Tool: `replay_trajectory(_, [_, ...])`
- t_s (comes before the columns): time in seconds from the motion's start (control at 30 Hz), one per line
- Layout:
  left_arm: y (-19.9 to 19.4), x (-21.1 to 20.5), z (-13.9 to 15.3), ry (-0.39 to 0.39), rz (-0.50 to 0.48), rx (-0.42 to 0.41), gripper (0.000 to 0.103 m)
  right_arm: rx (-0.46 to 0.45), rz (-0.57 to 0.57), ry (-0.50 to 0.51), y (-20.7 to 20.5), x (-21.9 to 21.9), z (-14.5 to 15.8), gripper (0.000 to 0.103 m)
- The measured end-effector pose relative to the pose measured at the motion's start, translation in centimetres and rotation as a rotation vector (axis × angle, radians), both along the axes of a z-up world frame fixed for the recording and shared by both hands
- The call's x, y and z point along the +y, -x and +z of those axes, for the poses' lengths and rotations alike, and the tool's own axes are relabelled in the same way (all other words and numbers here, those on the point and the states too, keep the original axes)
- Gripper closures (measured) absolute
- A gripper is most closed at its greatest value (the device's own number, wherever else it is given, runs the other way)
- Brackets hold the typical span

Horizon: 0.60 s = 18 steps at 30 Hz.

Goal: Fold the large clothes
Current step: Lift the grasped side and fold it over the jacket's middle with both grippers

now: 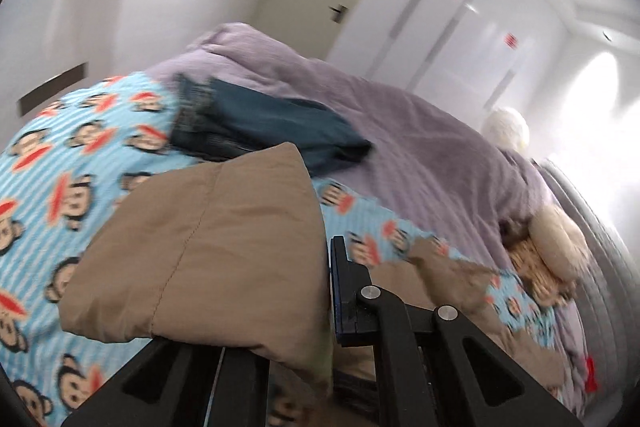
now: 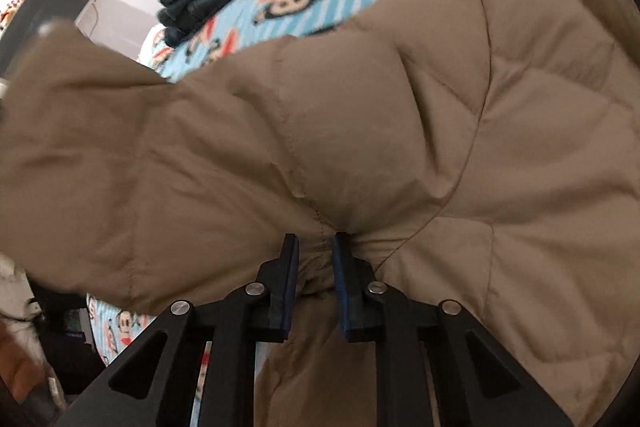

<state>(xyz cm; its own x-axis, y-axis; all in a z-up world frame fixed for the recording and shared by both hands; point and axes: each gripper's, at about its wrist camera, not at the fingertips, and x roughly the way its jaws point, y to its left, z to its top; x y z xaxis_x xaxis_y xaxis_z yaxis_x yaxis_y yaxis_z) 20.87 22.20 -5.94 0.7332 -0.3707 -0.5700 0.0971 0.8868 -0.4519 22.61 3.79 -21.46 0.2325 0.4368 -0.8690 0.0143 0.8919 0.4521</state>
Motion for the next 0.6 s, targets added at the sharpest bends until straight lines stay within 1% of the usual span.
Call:
replay_trajectory(0.07, [0.0,-2.6,0.5,-0.014,-0.052,-0.01,0.093,0.028,-0.016,-0.047,-0.4,-0.5,-0.7,0.084])
replay_trajectory(0.13, [-0.1,-5.8,1.1,-0.045,-0.113,-0.022,0.093,0.061,-0.034,-0.129,-0.6,-1.7,-0.8,0.086])
replay_trajectory(0.2, [0.0,-8.9,1.5,-0.073,-0.168,-0.024,0.093,0.071,-0.055,-0.176,-0.1,-3.4,0.0,0.087])
replay_trajectory(0.27, [0.0,-12.2,1.5,-0.099,-0.225,-0.02,0.093,0.06,-0.091,-0.188,1.0,-5.9,1.1,0.087])
replay_trajectory(0.33, [-0.1,-16.5,0.9,-0.151,-0.299,-0.005,0.093,0.031,-0.144,-0.157,2.8,-9.6,2.5,0.087])
replay_trajectory(0.37, [0.0,-17.9,0.3,-0.177,-0.321,-0.004,0.093,0.013,-0.171,-0.118,3.8,-11.6,3.2,0.085])
replay_trajectory(0.43, [0.4,-22.7,-1.5,-0.278,-0.398,0.014,0.093,-0.01,-0.223,-0.045,5.7,-15.6,4.1,0.085])
replay_trajectory(0.5, [1.1,-26.3,-3.7,-0.377,-0.457,0.027,0.093,-0.017,-0.284,0.01,7.8,-19.6,4.6,0.085])
replay_trajectory(0.57, [2.1,-29.9,-6.5,-0.503,-0.518,0.047,0.093,-0.016,-0.348,0.062,10.0,-23.5,4.8,0.084])
replay_trajectory(0.6, [2.6,-31.4,-7.8,-0.562,-0.54,0.06,0.093,-0.011,-0.371,0.076,10.8,-24.8,4.7,0.084])
